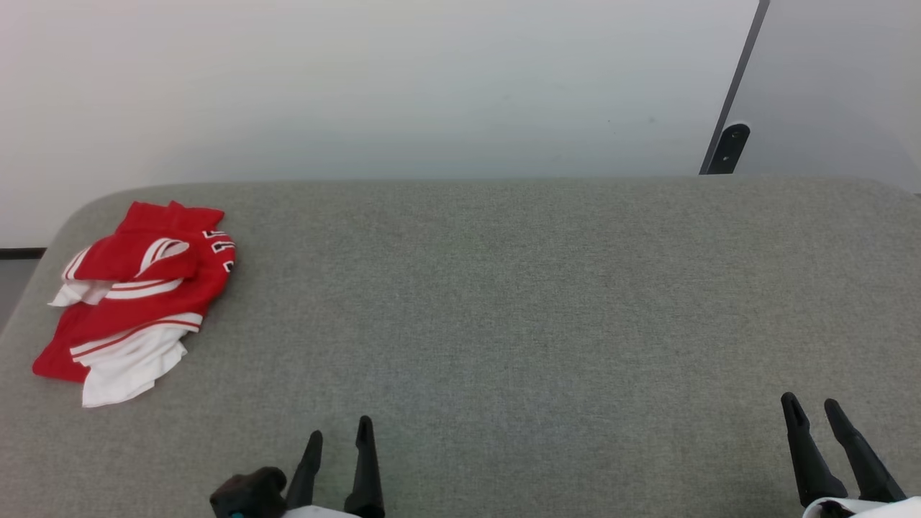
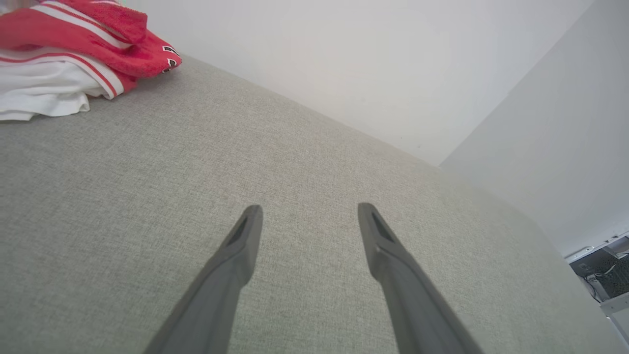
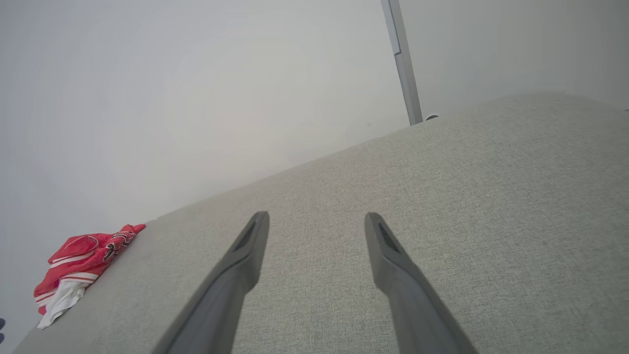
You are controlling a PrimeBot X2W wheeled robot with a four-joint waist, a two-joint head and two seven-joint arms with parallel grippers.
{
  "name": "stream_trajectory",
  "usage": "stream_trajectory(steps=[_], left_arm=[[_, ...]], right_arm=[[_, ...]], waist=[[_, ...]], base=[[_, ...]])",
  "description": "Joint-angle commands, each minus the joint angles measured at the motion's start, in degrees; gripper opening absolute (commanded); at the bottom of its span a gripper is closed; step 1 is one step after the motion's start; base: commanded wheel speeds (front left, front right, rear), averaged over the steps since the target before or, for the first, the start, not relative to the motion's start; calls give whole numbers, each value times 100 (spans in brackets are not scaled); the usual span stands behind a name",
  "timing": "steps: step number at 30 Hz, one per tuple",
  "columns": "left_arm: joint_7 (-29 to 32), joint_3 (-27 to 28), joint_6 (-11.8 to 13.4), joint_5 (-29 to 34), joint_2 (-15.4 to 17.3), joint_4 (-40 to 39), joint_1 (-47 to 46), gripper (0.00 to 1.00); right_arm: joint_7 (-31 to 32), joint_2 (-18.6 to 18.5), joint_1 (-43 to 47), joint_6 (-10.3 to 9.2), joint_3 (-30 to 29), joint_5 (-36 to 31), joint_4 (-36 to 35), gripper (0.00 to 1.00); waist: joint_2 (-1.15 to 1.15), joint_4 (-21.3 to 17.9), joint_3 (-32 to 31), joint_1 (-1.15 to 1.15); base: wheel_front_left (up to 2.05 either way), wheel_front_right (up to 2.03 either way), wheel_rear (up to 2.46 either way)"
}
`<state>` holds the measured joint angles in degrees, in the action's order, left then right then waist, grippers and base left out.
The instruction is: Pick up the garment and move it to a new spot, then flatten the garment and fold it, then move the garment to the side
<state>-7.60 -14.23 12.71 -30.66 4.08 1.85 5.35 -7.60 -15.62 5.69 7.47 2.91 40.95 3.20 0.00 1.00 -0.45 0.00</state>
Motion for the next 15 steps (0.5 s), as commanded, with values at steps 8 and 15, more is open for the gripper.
stream_trajectory(steps=[8, 15], left_arm=[[-157, -234, 247, 571, 90, -289, 68, 100], [-258, -370, 402, 913, 100, -477, 138, 100]], right_arm=[[-157, -114, 133, 3, -98, -593, -245, 100], [-257, -152, 207, 3, -160, -938, -379, 100]], waist=[[0, 14, -7, 0], [0, 18, -10, 0]], base=[[0, 0, 0], [0, 0, 0]])
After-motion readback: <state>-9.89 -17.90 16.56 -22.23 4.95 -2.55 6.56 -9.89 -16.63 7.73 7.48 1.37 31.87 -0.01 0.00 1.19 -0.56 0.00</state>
